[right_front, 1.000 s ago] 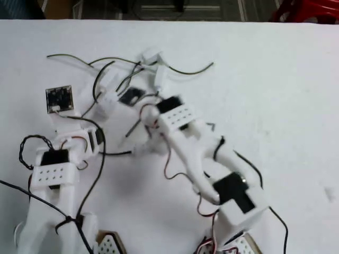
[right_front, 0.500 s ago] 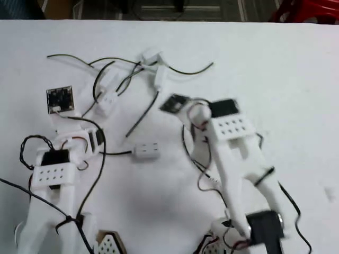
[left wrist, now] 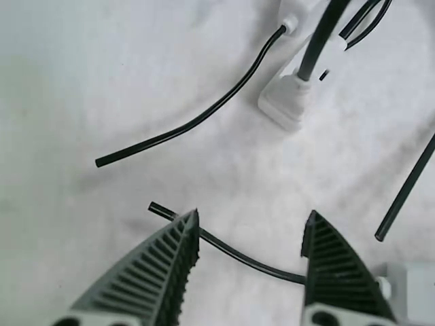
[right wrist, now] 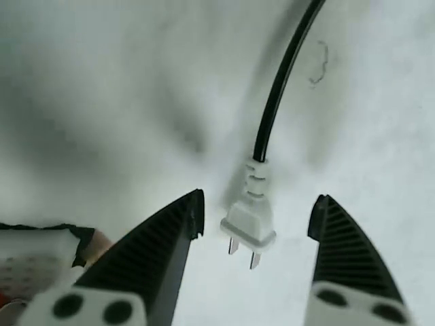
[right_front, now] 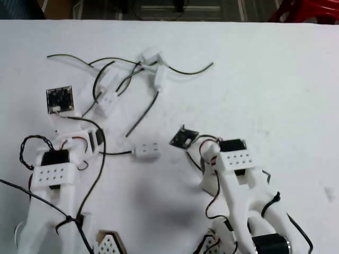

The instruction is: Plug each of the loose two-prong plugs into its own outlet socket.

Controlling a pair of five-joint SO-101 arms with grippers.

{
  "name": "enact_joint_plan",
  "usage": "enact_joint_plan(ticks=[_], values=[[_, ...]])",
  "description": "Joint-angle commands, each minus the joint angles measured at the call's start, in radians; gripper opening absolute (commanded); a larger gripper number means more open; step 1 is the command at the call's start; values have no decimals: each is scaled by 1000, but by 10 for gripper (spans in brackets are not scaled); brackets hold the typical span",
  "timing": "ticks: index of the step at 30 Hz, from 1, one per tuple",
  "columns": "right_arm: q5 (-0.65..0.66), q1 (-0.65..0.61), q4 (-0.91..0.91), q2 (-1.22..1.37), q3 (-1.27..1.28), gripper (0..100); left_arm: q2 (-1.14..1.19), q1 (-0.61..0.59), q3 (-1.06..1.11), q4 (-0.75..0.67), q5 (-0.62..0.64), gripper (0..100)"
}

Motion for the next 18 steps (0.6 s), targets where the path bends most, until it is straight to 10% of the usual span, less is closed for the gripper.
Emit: enact_joint_plan(ticks=[1, 18], values=[[12, 4, -84, -31, 21, 244, -31, -1, -6, -18, 2, 249], [5, 10, -176, 211, -38, 145, -31, -1, -6, -17, 2, 249]])
